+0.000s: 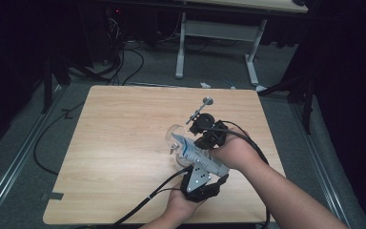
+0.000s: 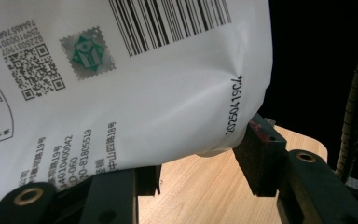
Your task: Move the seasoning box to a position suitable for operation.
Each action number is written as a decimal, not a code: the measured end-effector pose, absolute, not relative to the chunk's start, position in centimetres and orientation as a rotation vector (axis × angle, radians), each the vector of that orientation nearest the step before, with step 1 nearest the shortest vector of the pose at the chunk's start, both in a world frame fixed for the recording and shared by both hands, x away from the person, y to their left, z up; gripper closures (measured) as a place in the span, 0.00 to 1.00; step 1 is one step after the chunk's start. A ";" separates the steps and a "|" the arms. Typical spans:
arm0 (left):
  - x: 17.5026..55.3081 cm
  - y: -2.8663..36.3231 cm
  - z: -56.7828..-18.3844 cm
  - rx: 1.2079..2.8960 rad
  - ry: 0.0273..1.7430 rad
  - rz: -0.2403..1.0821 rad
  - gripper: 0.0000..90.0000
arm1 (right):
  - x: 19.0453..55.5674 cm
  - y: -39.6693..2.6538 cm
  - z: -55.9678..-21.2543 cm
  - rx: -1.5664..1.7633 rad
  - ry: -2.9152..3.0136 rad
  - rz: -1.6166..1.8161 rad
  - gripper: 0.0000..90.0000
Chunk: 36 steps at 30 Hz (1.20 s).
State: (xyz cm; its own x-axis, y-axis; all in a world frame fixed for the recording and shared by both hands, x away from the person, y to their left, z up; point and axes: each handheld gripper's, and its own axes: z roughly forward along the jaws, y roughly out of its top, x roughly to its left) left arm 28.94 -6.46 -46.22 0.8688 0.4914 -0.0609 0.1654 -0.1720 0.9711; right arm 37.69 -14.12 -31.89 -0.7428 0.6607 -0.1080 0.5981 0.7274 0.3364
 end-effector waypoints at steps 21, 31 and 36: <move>29.0 -6.4 -46.2 1.733 0.516 0.298 0.61 | 37.9 -13.8 -32.2 0.991 2.714 0.407 1.00; 29.0 -6.4 -46.2 1.731 0.516 0.298 0.61 | 37.9 -13.7 -32.3 0.993 2.714 0.402 1.00; 29.0 -6.4 -46.2 1.730 0.516 0.299 0.61 | 37.9 -13.7 -32.3 0.989 2.715 0.404 1.00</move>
